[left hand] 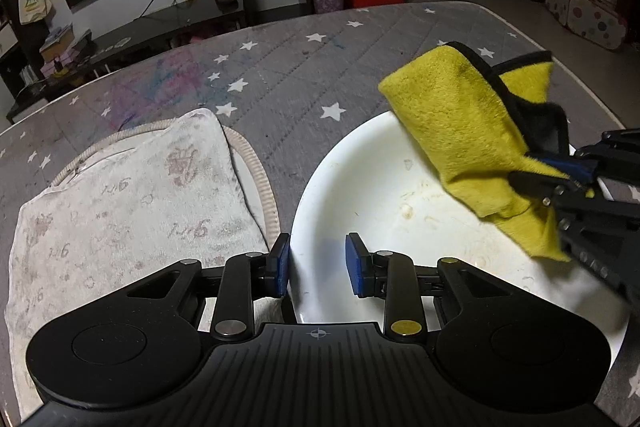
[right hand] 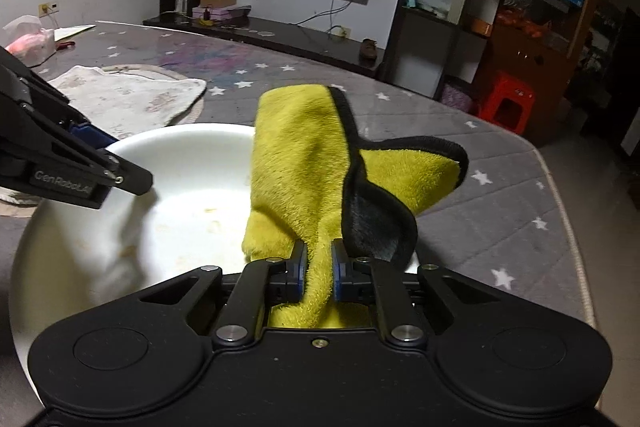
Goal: Clean bowl
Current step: 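Rub the yellow cloth along the bowl wall with the right gripper, then lift the yellow cloth out of the bowl and set it beside the bowl with the right gripper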
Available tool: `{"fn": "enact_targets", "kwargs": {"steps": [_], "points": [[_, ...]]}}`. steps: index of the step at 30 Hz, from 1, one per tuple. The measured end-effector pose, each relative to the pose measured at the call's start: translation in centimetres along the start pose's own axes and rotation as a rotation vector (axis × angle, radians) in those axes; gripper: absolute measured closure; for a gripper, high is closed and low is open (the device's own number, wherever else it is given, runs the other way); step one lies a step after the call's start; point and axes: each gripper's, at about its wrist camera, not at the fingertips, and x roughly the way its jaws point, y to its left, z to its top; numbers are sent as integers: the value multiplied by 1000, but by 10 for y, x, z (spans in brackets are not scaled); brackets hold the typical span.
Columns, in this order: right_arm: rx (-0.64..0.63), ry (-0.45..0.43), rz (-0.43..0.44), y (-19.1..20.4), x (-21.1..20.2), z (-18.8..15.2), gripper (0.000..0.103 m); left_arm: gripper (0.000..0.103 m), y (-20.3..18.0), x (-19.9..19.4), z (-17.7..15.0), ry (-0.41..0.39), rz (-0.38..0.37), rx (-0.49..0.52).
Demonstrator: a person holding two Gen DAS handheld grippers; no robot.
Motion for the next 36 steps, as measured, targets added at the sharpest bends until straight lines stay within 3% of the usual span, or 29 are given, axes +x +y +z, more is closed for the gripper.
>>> {"fn": "enact_targets", "kwargs": {"steps": [11,19,25,34,36], "points": [[1,-47,-102,-19,-13,4,93,77,24,0,-1,-10,22,-29],[76,22,-164,-54,-7,-13,93,77,48,0,-5,-3,64,-77],[16,51,-126,-41,-2,-34,93,72,63,2,-7,-3,57,-133],[-69,-22,50,-9,-12,-40,92,66,61,3,-16,-8,81,-144],[-56,-27,52,-10,-15,-40,91,65,62,6,-15,-2,80,-149]]}}
